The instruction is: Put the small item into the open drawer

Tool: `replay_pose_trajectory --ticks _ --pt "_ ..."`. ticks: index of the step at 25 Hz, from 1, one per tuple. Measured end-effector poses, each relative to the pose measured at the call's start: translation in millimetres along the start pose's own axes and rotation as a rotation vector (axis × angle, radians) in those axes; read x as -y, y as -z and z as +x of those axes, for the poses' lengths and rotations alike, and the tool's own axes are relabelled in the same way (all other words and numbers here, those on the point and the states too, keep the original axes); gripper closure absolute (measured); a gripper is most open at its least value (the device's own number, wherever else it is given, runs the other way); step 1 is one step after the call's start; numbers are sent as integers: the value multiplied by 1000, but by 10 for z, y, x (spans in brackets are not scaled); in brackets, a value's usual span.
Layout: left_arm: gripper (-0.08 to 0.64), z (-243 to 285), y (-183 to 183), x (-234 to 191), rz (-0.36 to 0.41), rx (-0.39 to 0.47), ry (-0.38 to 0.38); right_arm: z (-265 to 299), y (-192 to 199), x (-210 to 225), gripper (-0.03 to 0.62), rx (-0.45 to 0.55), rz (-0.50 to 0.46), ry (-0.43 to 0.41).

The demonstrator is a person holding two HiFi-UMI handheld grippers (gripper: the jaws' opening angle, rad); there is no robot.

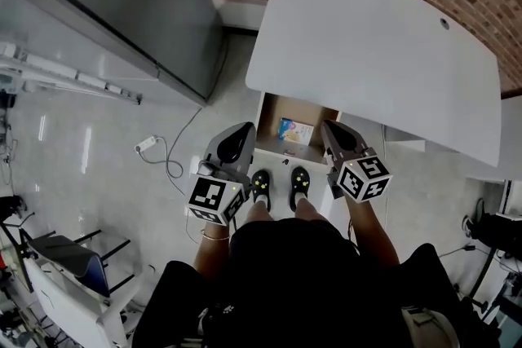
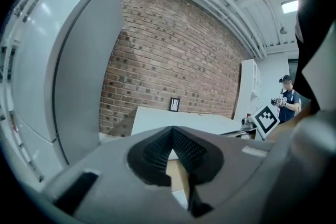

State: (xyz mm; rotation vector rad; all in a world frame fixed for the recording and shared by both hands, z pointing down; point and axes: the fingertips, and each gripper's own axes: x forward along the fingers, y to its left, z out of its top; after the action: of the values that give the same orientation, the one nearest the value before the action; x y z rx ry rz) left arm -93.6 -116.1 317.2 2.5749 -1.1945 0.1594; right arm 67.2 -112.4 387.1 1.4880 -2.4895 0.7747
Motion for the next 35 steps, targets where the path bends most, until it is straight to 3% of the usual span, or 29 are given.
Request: replay_pose_trajectory --ticks 7,21,35 --pt "563 21 -276 66 14 62 18 -130 -258 -80 580 44 -21 -7" --pt "563 75 -372 223 14 76 52 -469 -518 -85 580 102 -62 33" --pt "563 77 -433 182 10 84 53 -448 -565 -143 580 113 -70 33"
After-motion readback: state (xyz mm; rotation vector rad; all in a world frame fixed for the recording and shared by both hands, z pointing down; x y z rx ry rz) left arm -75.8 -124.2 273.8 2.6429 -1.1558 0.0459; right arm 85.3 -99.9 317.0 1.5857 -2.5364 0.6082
